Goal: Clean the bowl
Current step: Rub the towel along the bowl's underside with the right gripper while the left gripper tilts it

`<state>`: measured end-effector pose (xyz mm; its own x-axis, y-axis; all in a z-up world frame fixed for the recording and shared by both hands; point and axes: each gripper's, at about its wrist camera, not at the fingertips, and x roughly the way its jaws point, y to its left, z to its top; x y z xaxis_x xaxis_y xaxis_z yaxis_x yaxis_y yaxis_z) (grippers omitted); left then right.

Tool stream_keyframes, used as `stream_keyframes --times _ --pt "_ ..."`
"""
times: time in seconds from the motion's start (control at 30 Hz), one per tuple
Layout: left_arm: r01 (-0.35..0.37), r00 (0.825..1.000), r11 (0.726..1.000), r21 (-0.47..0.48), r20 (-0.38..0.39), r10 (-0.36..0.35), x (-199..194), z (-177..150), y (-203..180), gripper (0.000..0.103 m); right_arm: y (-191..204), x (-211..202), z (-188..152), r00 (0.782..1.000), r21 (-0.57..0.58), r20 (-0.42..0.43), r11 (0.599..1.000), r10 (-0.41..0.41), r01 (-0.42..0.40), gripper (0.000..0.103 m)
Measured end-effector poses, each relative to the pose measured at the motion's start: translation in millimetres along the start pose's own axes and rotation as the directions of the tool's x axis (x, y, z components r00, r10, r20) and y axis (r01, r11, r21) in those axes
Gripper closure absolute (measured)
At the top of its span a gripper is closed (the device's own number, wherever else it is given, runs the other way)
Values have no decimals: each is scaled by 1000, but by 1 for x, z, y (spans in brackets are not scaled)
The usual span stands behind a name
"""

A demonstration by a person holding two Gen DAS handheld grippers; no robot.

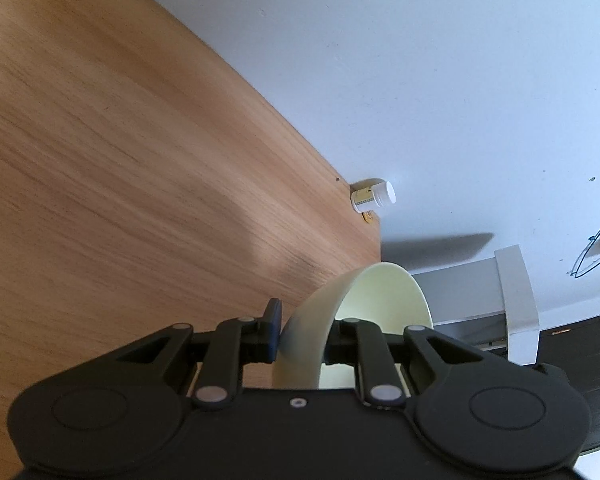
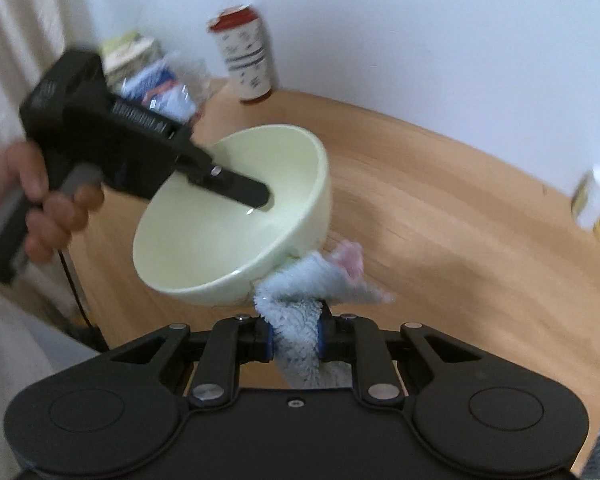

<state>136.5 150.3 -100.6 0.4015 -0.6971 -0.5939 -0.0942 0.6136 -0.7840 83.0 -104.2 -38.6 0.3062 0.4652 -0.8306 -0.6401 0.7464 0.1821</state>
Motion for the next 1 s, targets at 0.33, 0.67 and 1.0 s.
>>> stream_keyframes --times 0.33,0.67,1.0 --pt "-66 998 998 8 15 65 -1 -4 -1 87 21 14 5 994 -96 -85 993 -70 62 84" --pt "-31 999 998 -54 30 33 1 -9 1 87 26 27 12 989 -29 -135 998 -53 49 84" --pt "-52 995 998 -42 87 56 -2 -11 2 87 17 27 15 992 199 -90 978 86 -67 84"
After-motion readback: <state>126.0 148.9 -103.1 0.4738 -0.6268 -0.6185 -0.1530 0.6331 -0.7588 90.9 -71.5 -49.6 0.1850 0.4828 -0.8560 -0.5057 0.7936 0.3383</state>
